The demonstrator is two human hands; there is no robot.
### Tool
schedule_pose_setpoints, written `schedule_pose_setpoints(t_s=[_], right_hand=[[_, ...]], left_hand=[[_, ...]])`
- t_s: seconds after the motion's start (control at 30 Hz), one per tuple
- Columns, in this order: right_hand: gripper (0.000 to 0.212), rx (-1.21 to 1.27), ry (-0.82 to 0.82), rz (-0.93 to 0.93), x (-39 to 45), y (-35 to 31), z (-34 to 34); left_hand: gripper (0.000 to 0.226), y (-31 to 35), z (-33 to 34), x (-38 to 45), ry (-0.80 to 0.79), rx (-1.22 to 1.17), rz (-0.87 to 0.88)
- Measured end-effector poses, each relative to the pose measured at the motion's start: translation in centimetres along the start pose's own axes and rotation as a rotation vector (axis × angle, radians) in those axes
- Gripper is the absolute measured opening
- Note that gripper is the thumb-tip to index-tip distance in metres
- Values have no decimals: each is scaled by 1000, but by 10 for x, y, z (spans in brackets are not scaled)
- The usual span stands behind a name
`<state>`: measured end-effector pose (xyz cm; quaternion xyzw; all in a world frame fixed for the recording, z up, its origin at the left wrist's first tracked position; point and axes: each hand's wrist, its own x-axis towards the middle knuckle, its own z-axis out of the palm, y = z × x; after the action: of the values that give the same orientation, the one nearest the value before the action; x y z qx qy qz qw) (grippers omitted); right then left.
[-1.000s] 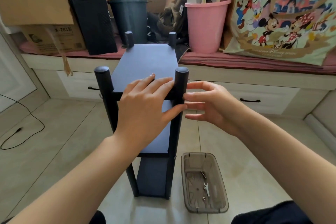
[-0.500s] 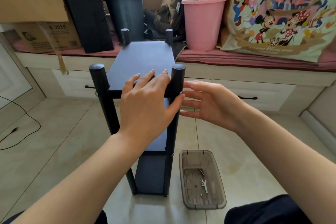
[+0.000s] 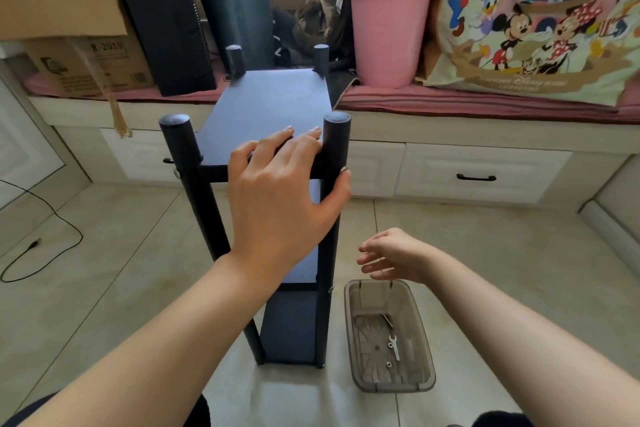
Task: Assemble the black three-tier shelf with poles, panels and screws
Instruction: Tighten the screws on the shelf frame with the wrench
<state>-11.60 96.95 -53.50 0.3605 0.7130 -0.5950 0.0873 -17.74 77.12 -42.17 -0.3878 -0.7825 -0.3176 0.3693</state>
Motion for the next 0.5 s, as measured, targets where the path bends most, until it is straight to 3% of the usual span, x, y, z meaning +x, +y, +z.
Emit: schedule_pose_setpoints(t_s=[0.23, 0.43, 0.5], right_hand=[[11, -247, 90, 287, 52, 135, 30], [5, -474, 125, 344, 78, 199, 46], [13, -581, 116, 330, 87, 209, 48]], left_hand=[[32, 0, 4, -1, 90, -32, 31], [32, -2, 7, -1, 106, -22, 72], [32, -2, 7, -2, 114, -10, 86]])
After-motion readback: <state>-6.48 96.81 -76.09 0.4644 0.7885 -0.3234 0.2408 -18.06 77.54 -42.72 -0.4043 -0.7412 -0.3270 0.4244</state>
